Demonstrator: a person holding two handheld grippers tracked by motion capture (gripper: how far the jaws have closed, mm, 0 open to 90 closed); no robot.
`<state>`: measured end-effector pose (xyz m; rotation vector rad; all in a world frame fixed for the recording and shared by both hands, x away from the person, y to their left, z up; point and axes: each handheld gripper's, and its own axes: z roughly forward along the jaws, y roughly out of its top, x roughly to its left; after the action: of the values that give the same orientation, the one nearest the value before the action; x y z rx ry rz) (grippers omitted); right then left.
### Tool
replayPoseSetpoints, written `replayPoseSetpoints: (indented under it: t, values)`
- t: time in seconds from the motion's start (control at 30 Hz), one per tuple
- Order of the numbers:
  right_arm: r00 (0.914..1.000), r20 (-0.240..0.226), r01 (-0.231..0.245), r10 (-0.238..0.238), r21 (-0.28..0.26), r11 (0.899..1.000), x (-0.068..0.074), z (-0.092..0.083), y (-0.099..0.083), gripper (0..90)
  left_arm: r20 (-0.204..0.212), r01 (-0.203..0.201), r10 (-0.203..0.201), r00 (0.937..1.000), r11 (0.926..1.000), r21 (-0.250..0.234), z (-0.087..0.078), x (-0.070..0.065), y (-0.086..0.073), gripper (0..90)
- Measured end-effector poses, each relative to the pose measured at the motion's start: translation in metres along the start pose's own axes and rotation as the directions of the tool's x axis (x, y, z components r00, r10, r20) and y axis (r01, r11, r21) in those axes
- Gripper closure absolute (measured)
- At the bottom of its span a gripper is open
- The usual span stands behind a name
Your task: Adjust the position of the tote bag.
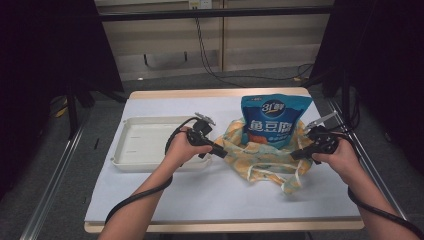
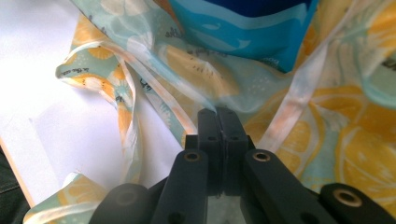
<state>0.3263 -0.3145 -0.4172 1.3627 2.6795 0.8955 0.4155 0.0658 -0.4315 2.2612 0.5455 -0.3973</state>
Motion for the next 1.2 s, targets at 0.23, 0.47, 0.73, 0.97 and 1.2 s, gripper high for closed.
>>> replayPoseSetpoints:
  t: [0.23,0.47,0.73,0.97,1.2]
  values:
    - [1.0000,0.006,0.001,-0.001,0.009,1.000,0.001,0.001,0.001,89.4,-0.013,-0.007,0.007,0.9999,0.9996,-0.027,-0.012,0.003,0.012,38.0]
    - [1.0000,0.007,0.005,-0.005,0.011,1.000,0.001,0.000,0.002,89.3,-0.058,-0.001,-0.004,0.9983,0.9960,-0.090,-0.013,0.001,0.032,39.7]
    - [1.0000,0.007,0.005,-0.005,0.005,1.000,0.001,0.002,0.002,88.8,-0.137,-0.029,0.016,0.9904,0.9950,-0.095,-0.004,0.007,0.049,51.0]
    - [0.9999,0.006,0.014,-0.014,0.004,1.000,0.001,0.001,0.003,88.7,-0.128,-0.008,-0.007,0.9918,0.9932,-0.116,0.004,0.016,0.050,76.7]
    - [1.0000,0.002,0.009,-0.009,0.008,1.000,0.000,0.002,0.000,88.9,-0.134,0.026,-0.044,0.9900,0.9910,-0.132,0.003,0.027,0.050,90.0]
